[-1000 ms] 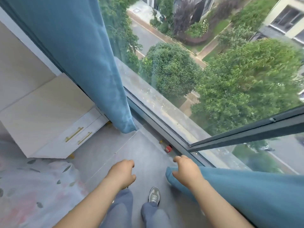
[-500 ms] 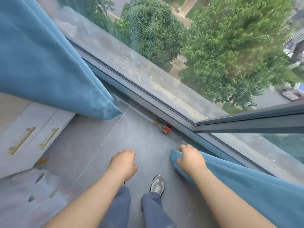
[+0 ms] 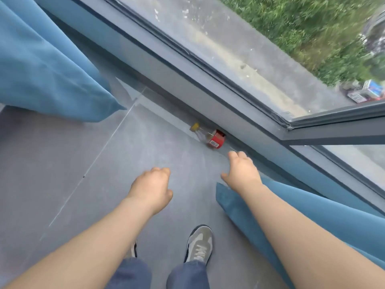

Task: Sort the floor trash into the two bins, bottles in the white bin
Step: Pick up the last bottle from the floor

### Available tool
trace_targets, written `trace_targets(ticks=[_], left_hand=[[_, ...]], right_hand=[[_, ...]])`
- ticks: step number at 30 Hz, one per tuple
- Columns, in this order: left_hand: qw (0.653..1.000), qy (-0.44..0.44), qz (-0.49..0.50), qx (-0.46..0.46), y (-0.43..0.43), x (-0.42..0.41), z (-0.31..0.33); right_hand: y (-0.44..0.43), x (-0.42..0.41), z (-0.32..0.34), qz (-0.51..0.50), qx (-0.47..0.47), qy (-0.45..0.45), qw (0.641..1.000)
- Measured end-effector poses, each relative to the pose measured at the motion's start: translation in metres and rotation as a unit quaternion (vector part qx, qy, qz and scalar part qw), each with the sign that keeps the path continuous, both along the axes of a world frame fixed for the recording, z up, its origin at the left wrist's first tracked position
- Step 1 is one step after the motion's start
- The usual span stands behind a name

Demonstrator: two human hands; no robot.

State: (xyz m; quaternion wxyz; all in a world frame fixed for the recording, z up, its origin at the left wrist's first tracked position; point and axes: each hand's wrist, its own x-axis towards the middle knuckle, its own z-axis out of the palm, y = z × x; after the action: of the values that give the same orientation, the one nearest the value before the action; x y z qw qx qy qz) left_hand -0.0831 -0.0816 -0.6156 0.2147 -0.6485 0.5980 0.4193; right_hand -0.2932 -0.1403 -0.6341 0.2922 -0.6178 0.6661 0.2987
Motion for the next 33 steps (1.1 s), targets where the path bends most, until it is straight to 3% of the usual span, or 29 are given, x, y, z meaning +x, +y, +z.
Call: trace_targets(ticks=[9,16,19,26,33], left_hand=[[0.999,-0.008,-0.030,-0.022,-0.018,-0.010,-0.118],[0.999,-0.018,-0.017,-0.030,-0.029,-0.018,-0.152],[0.999,-0.020,-0.027,-0.027,-0.029,-0.024,-0.160],[0.999,-0.024,-0.043,-0.022,-0.029,-0.029,-0.151],[0.998,-0.028,-0.055,-0.027,-0.031,-0.016,-0.085]], right_hand=[[-0.021,-0.021,-0.123,-0.021,-0.093,0.016,0.995],[-0.020,-0.042,-0.160,0.013,-0.114,0.054,0.992],[-0.018,-0.040,-0.171,-0.024,-0.104,0.052,0.993],[-0.003,-0.026,-0.164,-0.156,-0.037,-0.036,0.986],[0.012,-0.012,-0.094,-0.167,-0.018,-0.025,0.986]])
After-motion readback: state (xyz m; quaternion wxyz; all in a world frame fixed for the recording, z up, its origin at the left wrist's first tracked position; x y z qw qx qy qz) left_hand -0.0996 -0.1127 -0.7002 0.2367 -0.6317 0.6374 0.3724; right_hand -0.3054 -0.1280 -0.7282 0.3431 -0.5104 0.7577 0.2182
